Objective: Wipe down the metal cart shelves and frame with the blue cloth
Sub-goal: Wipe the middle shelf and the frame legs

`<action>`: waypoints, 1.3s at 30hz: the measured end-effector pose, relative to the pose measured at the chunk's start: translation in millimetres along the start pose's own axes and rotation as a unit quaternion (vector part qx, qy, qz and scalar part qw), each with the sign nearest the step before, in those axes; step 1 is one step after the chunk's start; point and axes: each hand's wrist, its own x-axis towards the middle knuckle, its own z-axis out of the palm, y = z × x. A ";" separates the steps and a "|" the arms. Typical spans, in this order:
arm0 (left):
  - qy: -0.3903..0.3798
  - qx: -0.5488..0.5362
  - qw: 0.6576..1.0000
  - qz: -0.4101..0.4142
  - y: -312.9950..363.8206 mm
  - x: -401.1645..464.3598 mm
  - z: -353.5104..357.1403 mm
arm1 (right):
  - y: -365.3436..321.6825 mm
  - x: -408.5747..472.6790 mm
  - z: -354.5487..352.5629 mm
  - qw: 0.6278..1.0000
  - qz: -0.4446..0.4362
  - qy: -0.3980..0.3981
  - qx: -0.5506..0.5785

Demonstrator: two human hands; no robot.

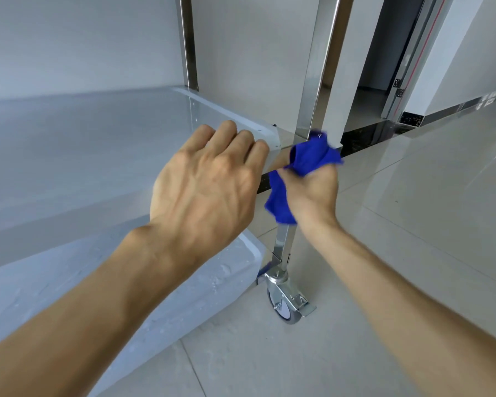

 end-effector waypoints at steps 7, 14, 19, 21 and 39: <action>0.009 0.010 1.000 0.014 0.3 -0.2 2.0 | 51.0 -42.0 2.0 0.999 0.002 0.031 -0.040; 0.003 0.005 1.000 0.024 0.3 -2.0 1.1 | 109.4 -72.9 -24.3 0.971 0.201 -0.114 -0.066; 0.013 0.006 1.000 0.021 -0.1 -2.2 1.4 | 35.6 -30.4 -9.0 0.999 0.046 -0.026 -0.012; 0.020 0.005 1.000 0.021 0.0 -1.6 1.6 | 2.8 -5.4 -0.9 1.000 -0.006 0.014 0.001; 0.040 -0.161 0.981 0.095 -3.7 -14.4 -16.0 | 68.0 -65.1 -46.4 0.953 0.223 -0.160 -0.126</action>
